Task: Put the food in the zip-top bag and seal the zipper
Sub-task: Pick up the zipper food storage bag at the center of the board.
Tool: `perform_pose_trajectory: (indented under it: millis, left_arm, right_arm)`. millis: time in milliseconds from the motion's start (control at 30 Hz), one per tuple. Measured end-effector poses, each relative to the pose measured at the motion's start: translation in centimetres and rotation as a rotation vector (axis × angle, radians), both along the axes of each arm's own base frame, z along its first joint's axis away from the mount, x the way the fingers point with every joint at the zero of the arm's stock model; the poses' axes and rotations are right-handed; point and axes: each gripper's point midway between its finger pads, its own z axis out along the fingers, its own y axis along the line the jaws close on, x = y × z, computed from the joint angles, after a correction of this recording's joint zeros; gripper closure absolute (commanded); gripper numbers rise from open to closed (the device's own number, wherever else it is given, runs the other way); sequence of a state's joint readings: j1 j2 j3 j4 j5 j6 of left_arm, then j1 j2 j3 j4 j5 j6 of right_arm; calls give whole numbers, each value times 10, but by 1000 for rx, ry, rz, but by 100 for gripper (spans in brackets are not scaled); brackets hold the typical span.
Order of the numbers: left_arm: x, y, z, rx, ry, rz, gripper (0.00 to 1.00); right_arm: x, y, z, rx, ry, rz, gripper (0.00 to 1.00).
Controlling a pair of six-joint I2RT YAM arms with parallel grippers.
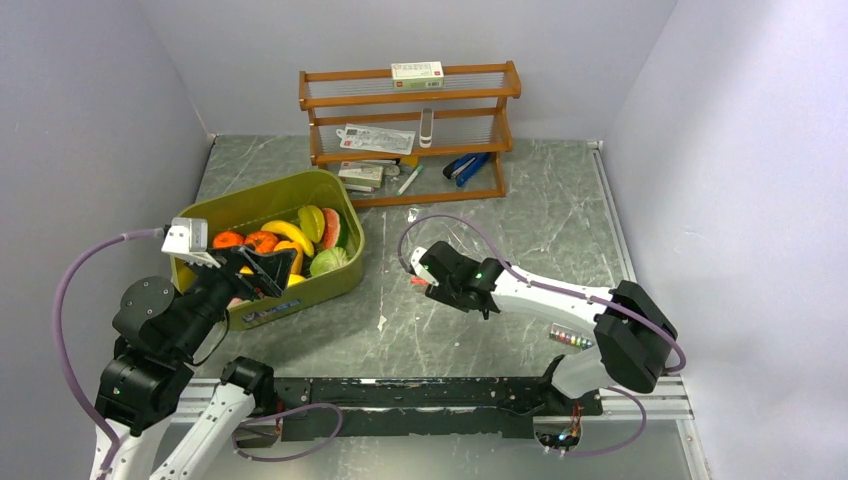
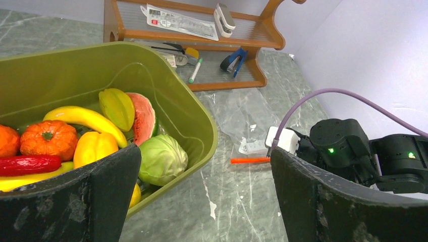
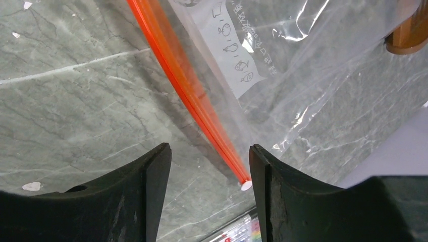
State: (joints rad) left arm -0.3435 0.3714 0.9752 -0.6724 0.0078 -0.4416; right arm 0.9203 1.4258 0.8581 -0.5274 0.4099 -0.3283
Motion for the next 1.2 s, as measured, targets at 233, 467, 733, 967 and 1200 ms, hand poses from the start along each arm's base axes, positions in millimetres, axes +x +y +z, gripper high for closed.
perform_pose_trajectory:
  millis: [233, 467, 733, 967, 1200]
  left_arm:
    - [2, -1, -2, -1, 9, 0, 1]
    - [11, -10, -18, -7, 101, -17, 1]
    - [16, -25, -33, -2, 158, -90, 4]
    - [14, -26, -36, -5, 149, -97, 4]
    - [7, -23, -40, -23, 107, -99, 4]
  right_arm:
    - [2, 2, -6, -13, -23, 48, 41]
    - [9, 4, -13, -63, -70, 86, 44]
    - [17, -1, -14, -111, -133, 91, 49]
    - [19, -1, -24, -135, -133, 103, 53]
    - [21, -4, -29, -171, -138, 103, 77]
